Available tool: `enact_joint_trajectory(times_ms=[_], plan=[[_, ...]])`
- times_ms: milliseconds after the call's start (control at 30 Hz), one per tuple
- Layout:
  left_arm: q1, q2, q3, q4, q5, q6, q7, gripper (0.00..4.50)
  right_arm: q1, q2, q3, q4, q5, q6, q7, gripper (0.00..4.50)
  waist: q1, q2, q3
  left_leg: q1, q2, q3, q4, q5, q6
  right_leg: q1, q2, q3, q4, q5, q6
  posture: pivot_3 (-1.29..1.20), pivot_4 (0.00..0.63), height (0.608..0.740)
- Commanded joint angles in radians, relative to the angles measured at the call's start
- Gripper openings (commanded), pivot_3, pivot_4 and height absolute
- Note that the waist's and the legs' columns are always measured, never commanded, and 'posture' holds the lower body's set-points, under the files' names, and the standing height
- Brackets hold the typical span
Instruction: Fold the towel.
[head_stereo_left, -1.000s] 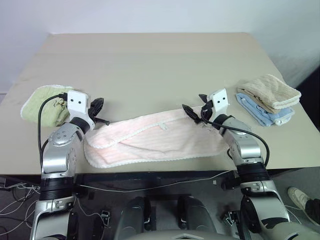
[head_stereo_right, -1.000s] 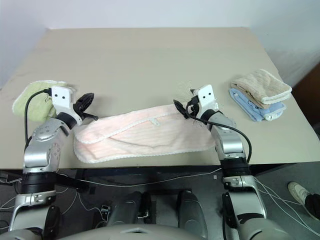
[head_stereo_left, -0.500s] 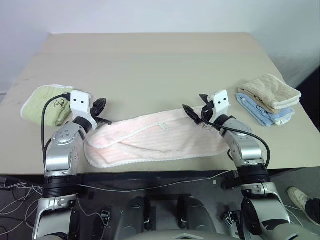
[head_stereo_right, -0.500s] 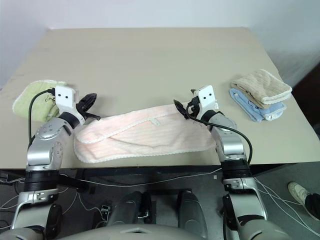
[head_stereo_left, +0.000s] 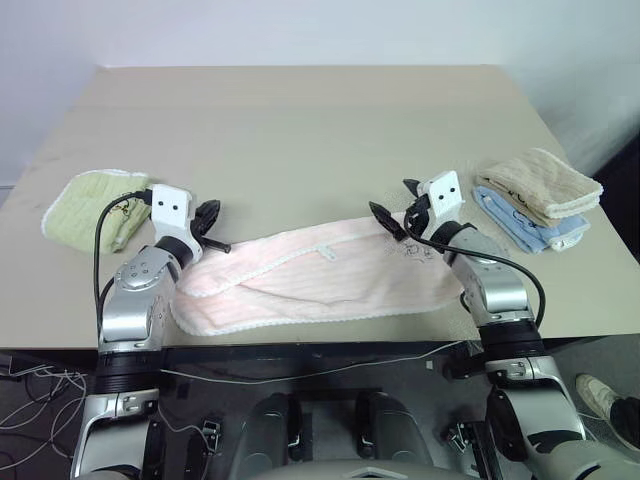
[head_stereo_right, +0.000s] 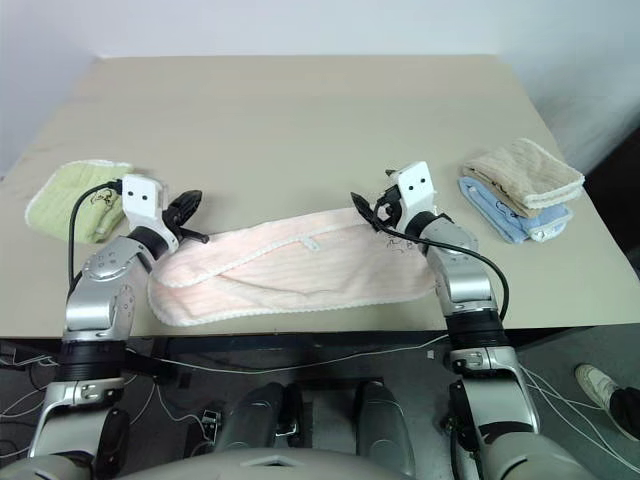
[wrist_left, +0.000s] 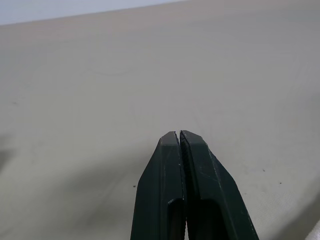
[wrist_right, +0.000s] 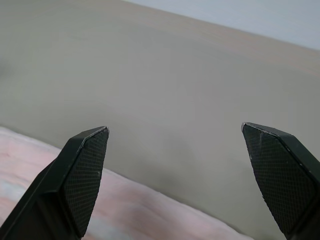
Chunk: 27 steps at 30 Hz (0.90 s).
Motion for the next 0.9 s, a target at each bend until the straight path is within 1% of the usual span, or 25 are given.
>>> enact_joint_trajectory(times_ms=[33, 133, 233, 267, 300, 333, 533, 733, 900], plan=[[-0.005, 0.035, -0.004, -0.014, -0.002, -0.048, -0.061, 0.08, 0.007, -0.019, -0.019, -0.059, 0.003, -0.001, -0.008, 4.47, -0.001, 0.0, 0.0, 0.0, 0.0, 0.0, 0.0, 0.0, 0.0, 0.0, 0.0, 0.0, 0.0, 0.0, 0.0, 0.0, 0.15, 0.74], [0.019, 0.105, 0.003, 0.0, -0.006, -0.088, -0.164, 0.08, 0.009, -0.026, -0.02, -0.063, 0.005, 0.003, -0.008, 4.47, -0.006, 0.0, 0.0, 0.0, 0.0, 0.0, 0.0, 0.0, 0.0, -0.001, 0.0, 0.0, 0.0, 0.0, 0.0, 0.0, 0.15, 0.74], [0.056, 0.214, 0.024, 0.033, -0.04, -0.139, -0.335, 0.08, 0.013, -0.027, -0.018, -0.06, 0.004, 0.002, -0.011, 4.47, -0.008, 0.0, 0.0, 0.0, 0.001, 0.001, -0.001, 0.0, 0.0, -0.001, 0.001, 0.0, 0.0, 0.0, 0.0, 0.0, 0.15, 0.74], [0.079, 0.258, 0.028, 0.031, -0.064, -0.161, -0.421, 0.49, 0.014, -0.025, -0.015, -0.059, 0.003, 0.001, -0.013, 4.5, -0.008, 0.0, 0.0, 0.0, 0.001, 0.001, -0.001, 0.0, 0.0, -0.001, 0.001, 0.0, 0.0, 0.0, 0.0, 0.0, 0.15, 0.74], [0.099, 0.293, 0.029, 0.024, -0.082, -0.174, -0.488, 0.72, 0.014, -0.023, -0.013, -0.057, 0.002, -0.001, -0.016, 4.5, -0.008, 0.0, 0.0, 0.0, 0.001, 0.001, -0.001, 0.0, 0.0, -0.001, 0.001, 0.0, 0.0, 0.0, 0.0, 0.0, 0.15, 0.74], [0.116, 0.331, 0.028, 0.024, -0.09, -0.185, -0.543, 1.04, 0.015, -0.019, -0.011, -0.055, 0.001, -0.001, -0.019, 4.5, -0.008, 0.001, 0.0, 0.0, 0.001, 0.001, -0.001, 0.0, 0.0, -0.002, 0.0, 0.0, -0.001, 0.0, 0.0, 0.0, 0.15, 0.74], [0.129, 0.465, 0.016, 0.092, -0.083, -0.311, -0.754, 3.1, 0.018, 0.002, -0.001, -0.044, 0.0, -0.006, -0.029, 4.5, 0.0, 0.001, 0.0, 0.0, 0.0, 0.001, -0.001, 0.0, -0.001, -0.002, -0.001, 0.0, 0.0, 0.0, -0.001, 0.0, 0.15, 0.74], [0.164, 0.522, -0.029, 0.024, -0.125, -0.357, -0.962, 3.1, 0.021, 0.017, -0.002, -0.032, -0.002, -0.012, -0.037, 4.5, -0.007, 0.001, 0.0, -0.001, 0.001, 0.002, -0.002, 0.0, -0.001, -0.003, 0.0, 0.0, 0.0, 0.0, -0.001, 0.0, 0.15, 0.74], [0.195, 0.548, -0.073, -0.017, -0.097, -0.423, -1.05, 3.1, 0.023, 0.022, -0.001, -0.03, -0.004, -0.014, -0.042, 4.5, -0.007, 0.001, 0.001, -0.001, 0.001, 0.002, -0.002, 0.0, -0.001, -0.003, 0.0, 0.0, 0.0, 0.0, -0.001, 0.0, 0.15, 0.74]])
